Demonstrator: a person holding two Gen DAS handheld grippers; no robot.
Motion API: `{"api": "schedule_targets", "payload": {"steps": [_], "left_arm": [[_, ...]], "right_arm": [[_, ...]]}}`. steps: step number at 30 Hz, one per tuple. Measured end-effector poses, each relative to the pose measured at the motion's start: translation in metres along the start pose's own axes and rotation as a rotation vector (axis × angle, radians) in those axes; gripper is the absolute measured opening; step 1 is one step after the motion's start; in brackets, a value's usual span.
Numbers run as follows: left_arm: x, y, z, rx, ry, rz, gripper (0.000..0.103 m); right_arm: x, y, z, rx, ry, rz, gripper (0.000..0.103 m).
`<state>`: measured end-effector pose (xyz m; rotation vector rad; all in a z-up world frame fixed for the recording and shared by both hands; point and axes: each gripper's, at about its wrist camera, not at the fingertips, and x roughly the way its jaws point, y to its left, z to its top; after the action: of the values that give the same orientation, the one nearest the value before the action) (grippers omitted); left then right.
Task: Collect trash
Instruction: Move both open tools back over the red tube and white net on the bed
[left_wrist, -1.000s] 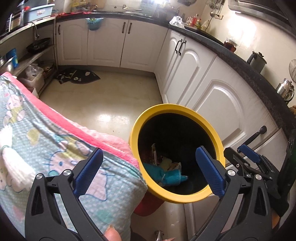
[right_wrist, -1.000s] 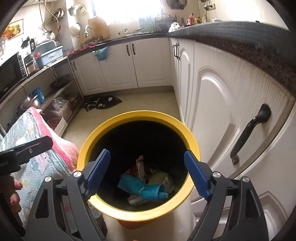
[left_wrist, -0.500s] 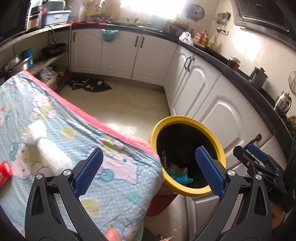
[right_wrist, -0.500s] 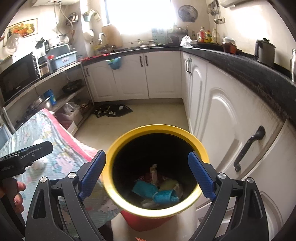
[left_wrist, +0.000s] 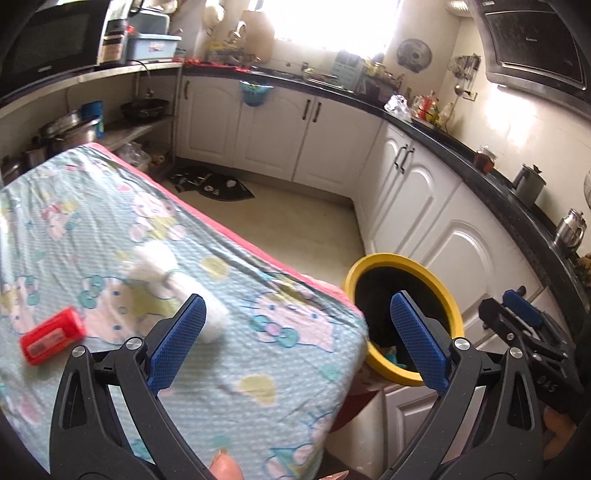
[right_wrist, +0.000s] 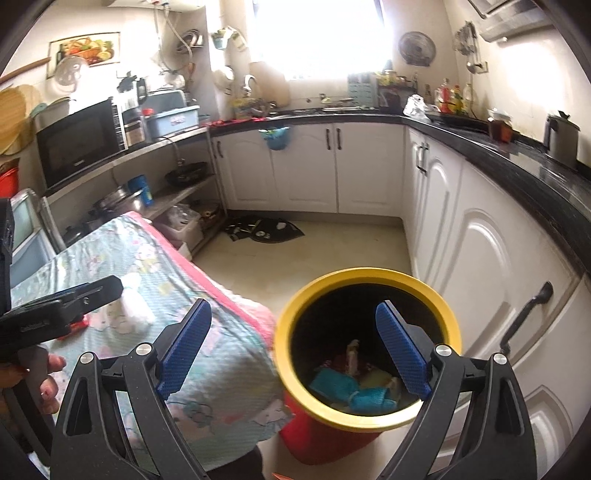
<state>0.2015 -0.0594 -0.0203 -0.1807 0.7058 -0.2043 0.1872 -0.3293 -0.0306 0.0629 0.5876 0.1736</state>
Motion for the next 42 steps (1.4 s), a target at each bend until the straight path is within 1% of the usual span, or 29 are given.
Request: {"api": "schedule_targets", "payload": {"steps": [6,12,20,22,24,31,38,42], "left_arm": [[-0.020,0.025,0.000,-0.016,-0.034,0.041,0.092],[-0.045,0.053,0.002,-0.026,-0.079,0.101,0.092],[-0.068,0.090,0.002,-0.040,-0.101,0.165,0.092],[-0.072,0.099,0.002,-0.038,-0.105,0.183,0.092],[-0.075,0.107,0.001,-0.036,-0.107,0.196,0.092],[-0.079,0.136,-0.004,-0.019,-0.087,0.253,0.092],[-0.073,0.164,-0.014,-0.004,-0.040,0.282,0.092],[-0.064,0.175,-0.021,0.013,-0.005,0.284,0.092]], "right_arm": [[-0.004,0.032,0.004,-0.037,-0.015,0.054,0.088],[-0.004,0.065,0.006,-0.080,-0.020,0.110,0.088],[-0.004,0.106,0.012,-0.138,-0.028,0.183,0.088],[-0.003,0.114,0.013,-0.154,-0.030,0.200,0.092],[-0.003,0.124,0.013,-0.168,-0.035,0.215,0.092],[0.004,0.152,0.012,-0.220,-0.019,0.258,0.092],[0.026,0.174,0.007,-0.259,0.022,0.278,0.092],[0.042,0.185,0.001,-0.292,0.052,0.281,0.092]]}}
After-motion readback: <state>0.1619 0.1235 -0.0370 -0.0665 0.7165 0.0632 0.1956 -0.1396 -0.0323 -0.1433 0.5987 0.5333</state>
